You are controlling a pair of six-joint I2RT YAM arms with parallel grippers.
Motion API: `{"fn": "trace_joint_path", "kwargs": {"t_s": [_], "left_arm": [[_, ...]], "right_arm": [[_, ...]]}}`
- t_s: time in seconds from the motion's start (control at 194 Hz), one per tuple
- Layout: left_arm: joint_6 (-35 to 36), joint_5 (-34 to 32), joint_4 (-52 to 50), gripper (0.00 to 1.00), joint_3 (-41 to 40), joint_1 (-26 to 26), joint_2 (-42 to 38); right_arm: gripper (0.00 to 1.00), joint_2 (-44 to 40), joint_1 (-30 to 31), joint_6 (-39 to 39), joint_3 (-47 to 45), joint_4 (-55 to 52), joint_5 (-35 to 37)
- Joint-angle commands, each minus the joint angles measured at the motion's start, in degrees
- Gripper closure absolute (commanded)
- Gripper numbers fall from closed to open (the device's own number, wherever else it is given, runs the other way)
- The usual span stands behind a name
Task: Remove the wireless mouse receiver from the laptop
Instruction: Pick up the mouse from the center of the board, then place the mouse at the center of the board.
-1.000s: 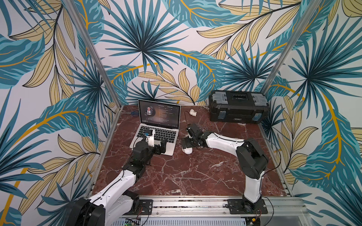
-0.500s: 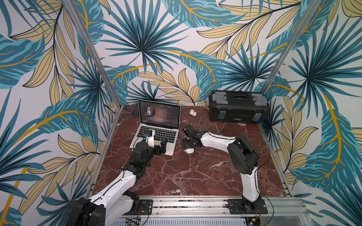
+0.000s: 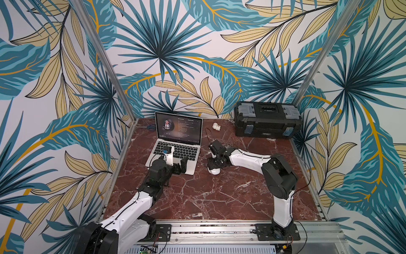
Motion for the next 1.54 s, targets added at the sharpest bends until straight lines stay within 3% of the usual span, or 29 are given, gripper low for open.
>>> {"fn": "trace_joint_path", "kwargs": {"t_s": [0.0, 0.098, 0.175, 0.288, 0.391, 0.735, 0.91, 1.018, 1.111, 1.471, 1.538], "left_arm": [[10.1, 12.2, 6.4, 0.00, 0.9, -0.2, -0.6], [15.8, 27.3, 21.6, 0.00, -3.6, -0.1, -0.5], [15.7, 33.0, 33.5, 0.00, -5.9, -0.1, 1.4], [15.9, 41.6, 29.1, 0.00, -0.4, -0.5, 4.2], [16.0, 44.7, 29.3, 0.00, 1.9, -1.8, 4.9], [21.3, 45.8, 23.0, 0.00, 5.4, -4.8, 4.3], [20.7, 46.1, 25.1, 0.02, 5.1, -5.1, 4.9], [21.7, 47.1, 22.8, 0.13, 6.1, -5.6, 5.3], [21.8, 47.8, 22.6, 0.31, 6.3, -6.1, 5.7], [22.3, 46.5, 19.1, 0.63, 6.2, -6.2, 3.4], [22.1, 46.0, 17.7, 0.77, 6.3, -6.2, 2.9]], "right_arm": [[0.54, -11.0, -5.4, -5.0, -1.9, 0.2, -18.4], [0.54, -16.9, -12.4, -3.8, -4.5, 2.0, -38.8], [0.51, -19.8, -14.3, -4.1, -5.6, 3.2, -50.9], [0.51, -21.0, -13.8, 1.7, -6.4, 8.5, -63.4], [0.51, -21.7, -12.1, 4.6, -8.3, 14.4, -68.3], [0.51, -17.4, -5.7, 2.9, -6.9, 12.8, -72.8], [0.52, -14.2, -4.5, 3.2, -5.6, 13.1, -74.2], [0.52, -13.3, -4.4, 5.9, -5.1, 16.2, -74.1], [0.52, -12.3, -4.3, 7.7, -4.3, 17.8, -74.1], [0.53, -10.3, -5.6, 13.3, -2.2, 21.1, -70.8], [0.53, -10.2, -6.1, 14.8, -1.6, 21.8, -70.1]]}}
